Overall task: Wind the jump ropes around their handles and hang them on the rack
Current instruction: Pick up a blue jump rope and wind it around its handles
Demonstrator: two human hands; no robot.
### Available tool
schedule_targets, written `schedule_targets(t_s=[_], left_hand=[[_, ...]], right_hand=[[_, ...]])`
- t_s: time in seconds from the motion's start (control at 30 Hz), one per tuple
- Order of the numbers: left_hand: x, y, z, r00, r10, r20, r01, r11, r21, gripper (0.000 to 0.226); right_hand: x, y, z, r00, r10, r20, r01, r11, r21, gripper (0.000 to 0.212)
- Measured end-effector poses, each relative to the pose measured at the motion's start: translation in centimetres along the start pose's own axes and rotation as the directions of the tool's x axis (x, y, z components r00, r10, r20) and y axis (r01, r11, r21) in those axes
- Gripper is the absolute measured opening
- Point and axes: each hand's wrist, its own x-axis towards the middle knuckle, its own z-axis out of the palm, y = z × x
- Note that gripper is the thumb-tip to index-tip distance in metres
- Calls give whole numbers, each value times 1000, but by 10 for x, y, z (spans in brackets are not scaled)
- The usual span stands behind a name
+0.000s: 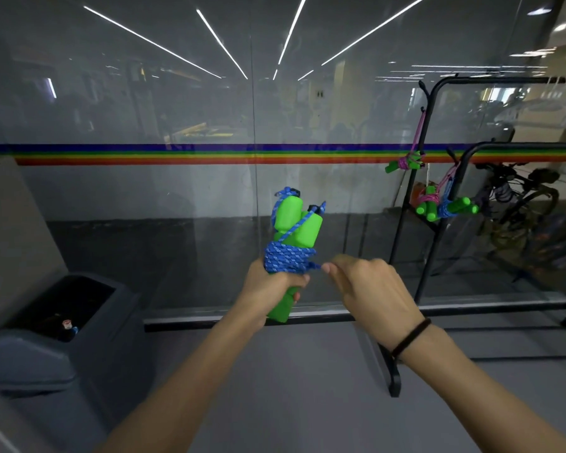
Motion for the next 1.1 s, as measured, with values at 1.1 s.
schedule_targets(t_s=[1.1], left_hand=[[-29,20,7,944,-67,324,144,965,-221,14]], right_hand=[[-5,-5,-8,901,-287,-327,401,838,370,12]])
